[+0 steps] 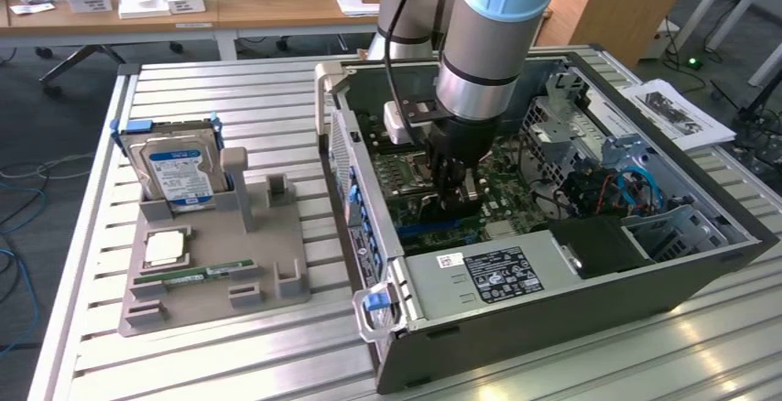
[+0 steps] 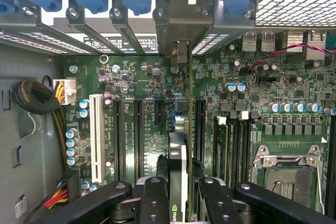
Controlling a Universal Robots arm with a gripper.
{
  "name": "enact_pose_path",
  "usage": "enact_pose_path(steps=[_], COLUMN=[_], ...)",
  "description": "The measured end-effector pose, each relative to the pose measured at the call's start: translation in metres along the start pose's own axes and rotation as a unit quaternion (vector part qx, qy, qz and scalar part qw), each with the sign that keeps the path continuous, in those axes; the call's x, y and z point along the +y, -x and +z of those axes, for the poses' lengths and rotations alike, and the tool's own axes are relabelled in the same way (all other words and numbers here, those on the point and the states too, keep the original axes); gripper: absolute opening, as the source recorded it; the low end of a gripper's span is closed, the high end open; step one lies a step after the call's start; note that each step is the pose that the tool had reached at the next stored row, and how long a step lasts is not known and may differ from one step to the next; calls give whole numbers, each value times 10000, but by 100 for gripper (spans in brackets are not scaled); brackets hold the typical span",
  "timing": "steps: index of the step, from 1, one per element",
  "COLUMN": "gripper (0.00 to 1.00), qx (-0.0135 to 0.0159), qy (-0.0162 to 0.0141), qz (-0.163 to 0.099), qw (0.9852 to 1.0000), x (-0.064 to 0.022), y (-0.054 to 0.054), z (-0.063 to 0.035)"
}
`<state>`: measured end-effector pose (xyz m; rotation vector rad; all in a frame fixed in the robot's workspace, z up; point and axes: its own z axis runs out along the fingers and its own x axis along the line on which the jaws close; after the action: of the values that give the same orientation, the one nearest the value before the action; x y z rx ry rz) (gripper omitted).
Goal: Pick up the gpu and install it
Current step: 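Insert the gpu into the slot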
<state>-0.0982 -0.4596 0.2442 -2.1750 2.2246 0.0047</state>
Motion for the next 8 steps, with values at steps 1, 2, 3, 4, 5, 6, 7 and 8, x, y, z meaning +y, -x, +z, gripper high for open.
enact_pose_path(steps=[1,2,3,4,5,6,7,8], gripper=[27,27,27,27,27,27,27,27], qx=[0,0,0,0,0,0,0,0], qy=[0,0,0,0,0,0,0,0], qz=[0,0,0,0,0,0,0,0], qw=[10000,10000,10000,10000,10000,10000,10000,10000], x=[0,0,0,0,0,0,0,0], y=[0,0,0,0,0,0,0,0], z=[0,0,0,0,0,0,0,0])
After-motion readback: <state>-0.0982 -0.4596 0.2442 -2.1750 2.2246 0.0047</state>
